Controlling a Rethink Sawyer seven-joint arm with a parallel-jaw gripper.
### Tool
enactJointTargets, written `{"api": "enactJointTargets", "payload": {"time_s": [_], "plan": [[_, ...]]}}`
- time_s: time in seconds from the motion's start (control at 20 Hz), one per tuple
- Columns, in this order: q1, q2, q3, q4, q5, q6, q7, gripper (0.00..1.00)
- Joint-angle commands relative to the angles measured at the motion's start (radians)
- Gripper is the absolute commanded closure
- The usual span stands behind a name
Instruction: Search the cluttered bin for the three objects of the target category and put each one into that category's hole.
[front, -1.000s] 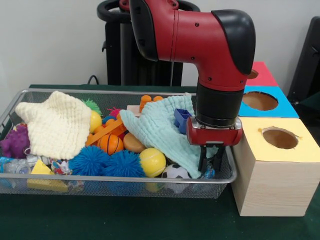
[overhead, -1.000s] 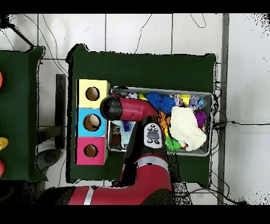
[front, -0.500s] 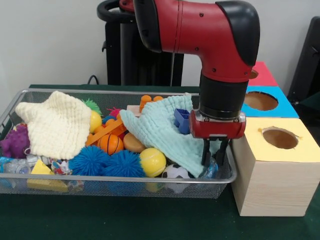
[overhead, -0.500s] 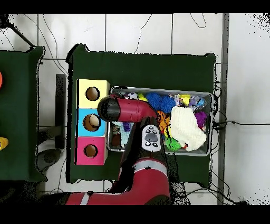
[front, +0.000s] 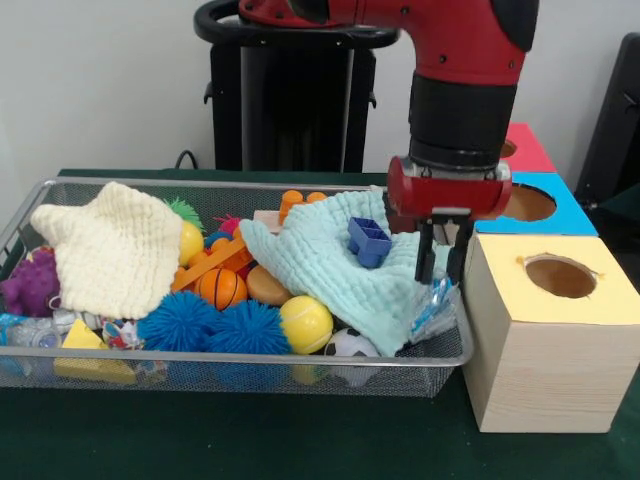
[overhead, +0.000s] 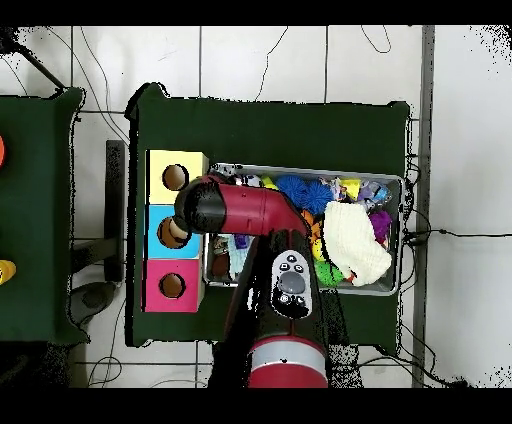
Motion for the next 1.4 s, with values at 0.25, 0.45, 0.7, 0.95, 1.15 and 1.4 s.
{"api": "enactJointTargets", "payload": {"time_s": [0.25, 0.45, 0.7, 0.95, 1.15, 1.4], "plan": [[-0.021, -0.137, 0.014, 0.141, 0.027, 0.152, 0.161, 1.00], [-0.011, -0.164, 0.001, 0.164, 0.026, 0.160, 0.175, 1.00], [-0.005, -0.204, -0.001, 0.211, 0.036, 0.167, 0.187, 1.00], [-0.005, -0.248, -0.002, 0.255, 0.043, 0.190, 0.183, 1.00], [0.019, -0.278, -0.018, 0.280, 0.051, 0.212, 0.210, 1.00], [0.062, -0.316, -0.050, 0.289, 0.063, 0.265, 0.244, 1.00]]}}
